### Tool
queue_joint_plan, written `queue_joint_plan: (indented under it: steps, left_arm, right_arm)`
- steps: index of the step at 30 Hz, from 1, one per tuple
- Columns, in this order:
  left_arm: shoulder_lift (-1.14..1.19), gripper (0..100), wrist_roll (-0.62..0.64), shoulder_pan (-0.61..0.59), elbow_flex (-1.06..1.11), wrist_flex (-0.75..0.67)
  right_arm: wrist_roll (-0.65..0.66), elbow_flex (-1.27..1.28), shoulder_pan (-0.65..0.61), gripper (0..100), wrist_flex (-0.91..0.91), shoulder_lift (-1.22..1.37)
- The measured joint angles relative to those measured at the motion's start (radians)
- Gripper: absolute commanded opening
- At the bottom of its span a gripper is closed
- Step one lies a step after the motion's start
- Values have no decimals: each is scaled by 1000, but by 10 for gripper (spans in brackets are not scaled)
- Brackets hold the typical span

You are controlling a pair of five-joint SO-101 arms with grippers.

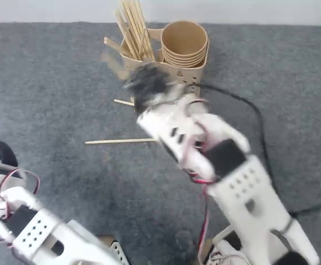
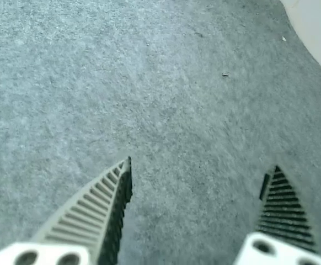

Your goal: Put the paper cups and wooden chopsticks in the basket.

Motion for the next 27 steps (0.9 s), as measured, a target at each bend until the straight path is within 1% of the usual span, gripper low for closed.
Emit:
queue_joint_plan:
  steps: [3, 7, 10, 13, 17, 20, 23, 27]
  left_arm:
    - [0, 352, -2, 44, 11, 0]
    - [0, 352, -2, 97, 23, 0]
    - [-2, 352, -2, 127, 35, 0]
    - [-2, 352, -29, 158, 41, 0]
    - [-2, 352, -49, 181, 41, 0]
    - [-2, 352, -49, 178, 48, 0]
    - [-2, 352, -54, 176, 48, 0]
    - [-2, 352, -55, 176, 48, 0]
  right_arm:
    - [-140, 0, 61, 8, -141, -55]
    - [-322, 0, 126, 8, -270, -83]
    - [-419, 0, 170, 8, -373, -83]
    - [-493, 5, 196, 8, -526, -71]
    - [-525, 40, 193, 9, -776, 5]
    - [-531, 40, 192, 9, -916, 98]
    - [-534, 35, 192, 9, -970, 209]
    - [-534, -25, 196, 9, -985, 382]
